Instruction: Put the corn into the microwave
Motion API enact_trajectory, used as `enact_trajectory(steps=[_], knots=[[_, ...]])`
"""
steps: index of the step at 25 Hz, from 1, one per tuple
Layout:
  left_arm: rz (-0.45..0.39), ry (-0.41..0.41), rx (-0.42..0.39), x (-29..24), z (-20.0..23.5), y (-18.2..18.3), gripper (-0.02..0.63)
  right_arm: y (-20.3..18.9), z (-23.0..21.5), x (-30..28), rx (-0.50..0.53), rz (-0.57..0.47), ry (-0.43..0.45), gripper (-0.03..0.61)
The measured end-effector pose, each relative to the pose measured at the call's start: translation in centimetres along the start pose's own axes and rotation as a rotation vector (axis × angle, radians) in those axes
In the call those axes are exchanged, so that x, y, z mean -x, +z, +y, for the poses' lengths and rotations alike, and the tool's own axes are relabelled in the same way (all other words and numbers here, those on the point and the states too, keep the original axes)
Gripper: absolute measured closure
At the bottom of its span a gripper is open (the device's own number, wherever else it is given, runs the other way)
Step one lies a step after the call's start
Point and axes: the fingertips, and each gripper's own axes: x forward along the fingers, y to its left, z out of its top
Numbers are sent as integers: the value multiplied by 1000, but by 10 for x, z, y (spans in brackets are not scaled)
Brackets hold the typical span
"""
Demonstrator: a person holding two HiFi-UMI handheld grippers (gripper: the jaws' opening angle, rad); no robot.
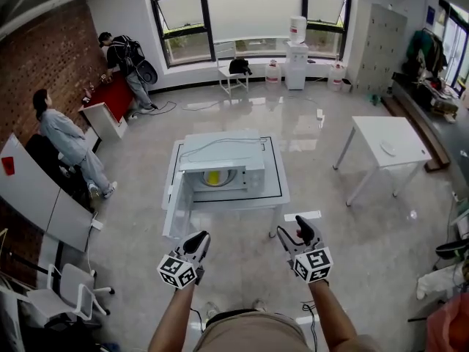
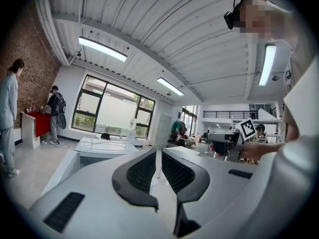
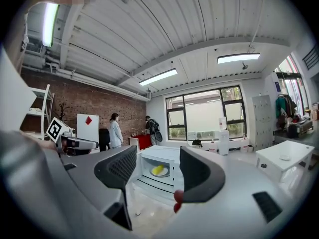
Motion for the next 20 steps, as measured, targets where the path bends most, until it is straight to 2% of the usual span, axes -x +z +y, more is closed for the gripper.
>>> enact_trajectory(steps=[9, 13, 20], knots=[[21, -10, 10, 38, 41, 2, 591, -9, 34, -11, -28, 24, -41, 301], [37, -38, 8, 44, 56, 2, 591, -14, 52, -20, 4, 56, -53, 322], [53, -109, 6, 46, 69, 5, 591, -5, 76, -29, 20, 33, -94, 348]])
